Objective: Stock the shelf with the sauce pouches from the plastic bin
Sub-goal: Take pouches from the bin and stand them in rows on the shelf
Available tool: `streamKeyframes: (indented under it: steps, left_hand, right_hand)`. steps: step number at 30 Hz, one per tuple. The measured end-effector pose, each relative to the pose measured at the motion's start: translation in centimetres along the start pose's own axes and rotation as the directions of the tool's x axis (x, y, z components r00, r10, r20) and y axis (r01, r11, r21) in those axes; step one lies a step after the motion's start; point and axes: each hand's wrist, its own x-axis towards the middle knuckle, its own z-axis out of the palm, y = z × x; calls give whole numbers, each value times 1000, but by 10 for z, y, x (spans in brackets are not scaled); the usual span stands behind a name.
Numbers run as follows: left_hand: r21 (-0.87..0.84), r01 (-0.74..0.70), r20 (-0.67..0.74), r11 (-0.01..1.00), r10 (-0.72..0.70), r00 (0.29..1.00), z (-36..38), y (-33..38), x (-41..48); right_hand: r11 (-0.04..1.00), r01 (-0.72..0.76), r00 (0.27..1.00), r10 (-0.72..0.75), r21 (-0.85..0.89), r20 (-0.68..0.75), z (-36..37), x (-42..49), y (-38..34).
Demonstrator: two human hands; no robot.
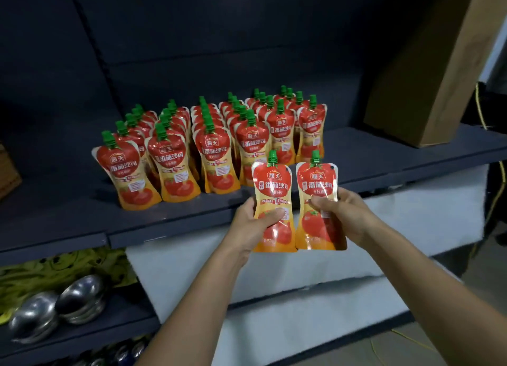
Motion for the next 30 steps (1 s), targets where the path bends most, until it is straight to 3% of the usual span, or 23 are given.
streamKeyframes:
  steps: [9,13,21,30]
  left_hand:
    - [-49,-105,-74,993,101,992,0,12,34]
    - [-86,-146,-141,986,133,981,8,16,44]
    - [-89,-217,-263,972,187,946,12,19,58]
    - [-75,-187,-326,980,153,933,14,15,64]
  right_hand:
    - [967,255,962,-256,-18,-91,9,64,-43]
    - [934,354,932,-356,-44,-63,1,91,-54]
    - [922,376,927,-374,-90,30,-15,132,-41]
    - [920,387,915,-376,-57,146,4,161,-41]
